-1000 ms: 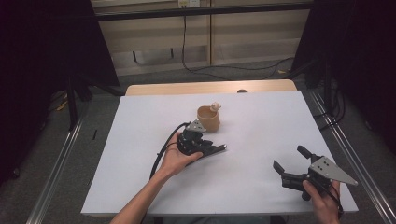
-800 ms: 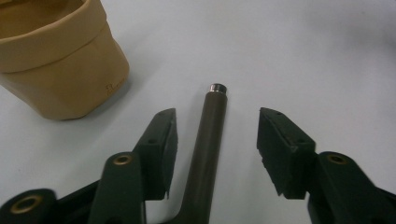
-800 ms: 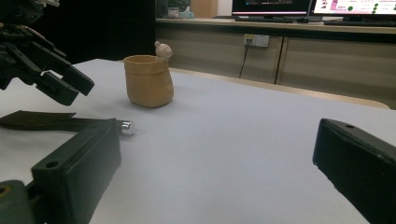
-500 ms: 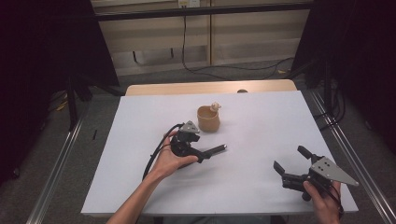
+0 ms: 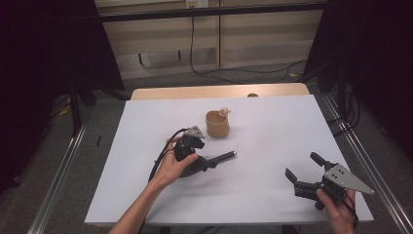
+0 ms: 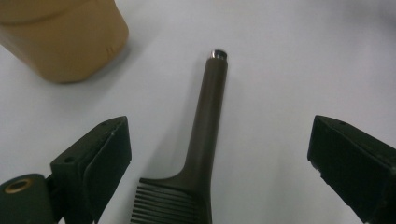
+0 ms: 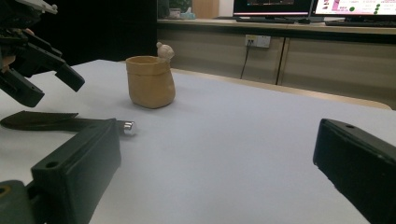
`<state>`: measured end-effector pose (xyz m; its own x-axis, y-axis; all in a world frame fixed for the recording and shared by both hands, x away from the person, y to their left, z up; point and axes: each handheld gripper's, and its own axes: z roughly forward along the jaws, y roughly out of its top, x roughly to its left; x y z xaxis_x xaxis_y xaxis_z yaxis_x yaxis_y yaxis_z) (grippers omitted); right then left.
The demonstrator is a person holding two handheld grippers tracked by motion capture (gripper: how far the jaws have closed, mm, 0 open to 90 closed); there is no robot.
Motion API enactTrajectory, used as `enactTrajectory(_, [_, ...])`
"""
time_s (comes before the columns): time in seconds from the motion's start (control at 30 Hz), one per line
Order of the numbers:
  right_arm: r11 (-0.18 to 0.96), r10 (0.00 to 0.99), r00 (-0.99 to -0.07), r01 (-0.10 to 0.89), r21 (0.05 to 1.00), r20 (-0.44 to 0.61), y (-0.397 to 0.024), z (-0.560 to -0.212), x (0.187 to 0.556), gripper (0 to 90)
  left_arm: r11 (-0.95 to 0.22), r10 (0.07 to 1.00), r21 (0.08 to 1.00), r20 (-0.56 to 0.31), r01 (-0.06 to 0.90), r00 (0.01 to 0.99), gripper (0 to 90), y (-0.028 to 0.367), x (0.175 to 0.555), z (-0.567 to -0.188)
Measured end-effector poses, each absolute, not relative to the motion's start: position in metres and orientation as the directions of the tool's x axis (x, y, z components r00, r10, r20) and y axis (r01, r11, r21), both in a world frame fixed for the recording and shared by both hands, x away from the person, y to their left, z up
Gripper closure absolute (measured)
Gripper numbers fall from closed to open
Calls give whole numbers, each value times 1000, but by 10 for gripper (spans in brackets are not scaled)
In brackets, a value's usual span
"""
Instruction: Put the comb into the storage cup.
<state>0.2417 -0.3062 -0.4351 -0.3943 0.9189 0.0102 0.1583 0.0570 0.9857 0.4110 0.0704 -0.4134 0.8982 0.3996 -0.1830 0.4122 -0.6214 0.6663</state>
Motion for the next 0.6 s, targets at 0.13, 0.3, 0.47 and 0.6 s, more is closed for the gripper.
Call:
enactTrajectory(0.13, [57,919,-394,159,986,10,-306,-435,242,4,-672,396,626,-146,395,906,76,67,411,-415])
enactTrajectory(0.3, [57,918,-396,158,986,10,-306,-435,242,4,-723,368,592,-107,356,924,76,63,413,-413])
enactTrajectory(0.47, [62,919,-395,158,985,6,-306,-435,242,4,-757,334,553,-132,349,933,76,56,416,-414])
enactTrajectory(0.6, [60,918,-396,157,986,7,-306,-436,242,4,-771,326,528,-156,357,932,84,54,421,-416])
